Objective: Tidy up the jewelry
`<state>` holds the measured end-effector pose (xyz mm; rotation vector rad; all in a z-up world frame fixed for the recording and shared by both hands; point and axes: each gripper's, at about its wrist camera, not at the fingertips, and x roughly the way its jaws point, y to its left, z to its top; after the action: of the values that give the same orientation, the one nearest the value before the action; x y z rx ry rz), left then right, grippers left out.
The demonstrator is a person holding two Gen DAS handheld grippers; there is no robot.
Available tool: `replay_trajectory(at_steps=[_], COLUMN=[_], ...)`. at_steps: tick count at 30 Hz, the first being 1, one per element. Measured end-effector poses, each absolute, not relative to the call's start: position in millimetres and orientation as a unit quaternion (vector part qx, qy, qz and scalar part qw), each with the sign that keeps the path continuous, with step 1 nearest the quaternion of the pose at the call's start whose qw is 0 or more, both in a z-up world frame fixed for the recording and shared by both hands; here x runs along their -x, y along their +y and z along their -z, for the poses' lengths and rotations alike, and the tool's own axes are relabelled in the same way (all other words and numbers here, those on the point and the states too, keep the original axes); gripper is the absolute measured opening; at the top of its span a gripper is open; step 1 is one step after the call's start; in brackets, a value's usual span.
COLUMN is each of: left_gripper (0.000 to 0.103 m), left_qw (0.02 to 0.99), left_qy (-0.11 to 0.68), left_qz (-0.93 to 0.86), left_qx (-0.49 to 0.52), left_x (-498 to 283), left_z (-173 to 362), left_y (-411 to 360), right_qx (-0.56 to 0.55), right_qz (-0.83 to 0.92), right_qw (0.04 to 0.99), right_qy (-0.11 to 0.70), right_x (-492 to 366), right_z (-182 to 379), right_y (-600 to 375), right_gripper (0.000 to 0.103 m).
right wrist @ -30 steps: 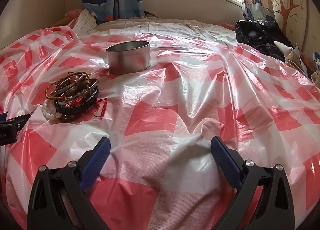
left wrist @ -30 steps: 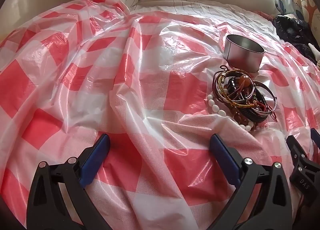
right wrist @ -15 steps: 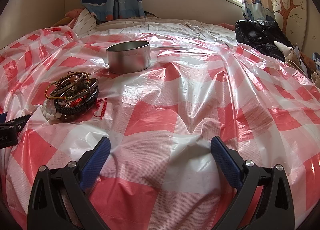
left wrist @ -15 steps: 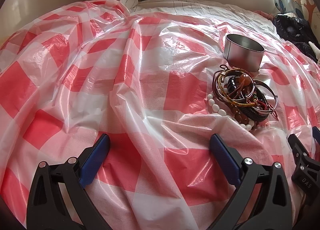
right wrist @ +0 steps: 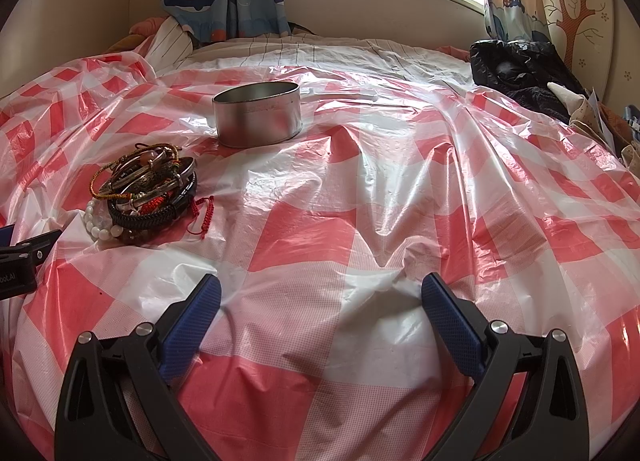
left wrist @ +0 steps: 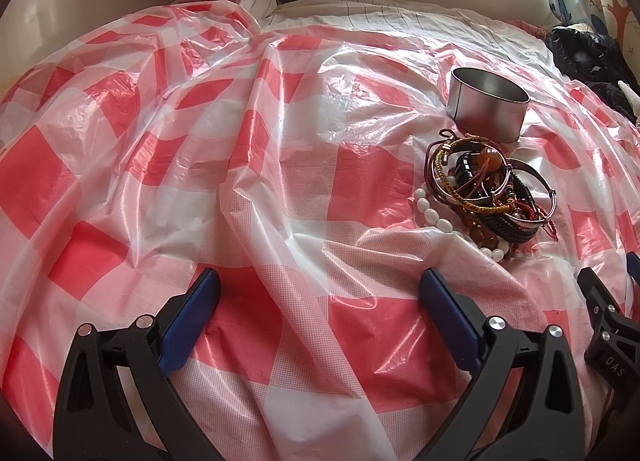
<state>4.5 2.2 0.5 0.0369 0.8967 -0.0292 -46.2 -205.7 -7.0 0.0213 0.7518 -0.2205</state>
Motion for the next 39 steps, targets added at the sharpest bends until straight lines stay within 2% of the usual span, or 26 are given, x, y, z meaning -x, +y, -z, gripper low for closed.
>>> replay_trajectory(at_steps=[39], left_gripper=[0.096], left_qw=[0.91], left_qy=[0.409], left_qz=[0.024], left_qx=[-0.058], left_x=[-10], left_z=[-6], left_y=[5], right_qx=[-0.011], right_qz=[0.107], right_qw=[0.924], right_qy=[0.367], right_x=[46], right_z=[7], right_y=[-206], right_gripper=[0.096])
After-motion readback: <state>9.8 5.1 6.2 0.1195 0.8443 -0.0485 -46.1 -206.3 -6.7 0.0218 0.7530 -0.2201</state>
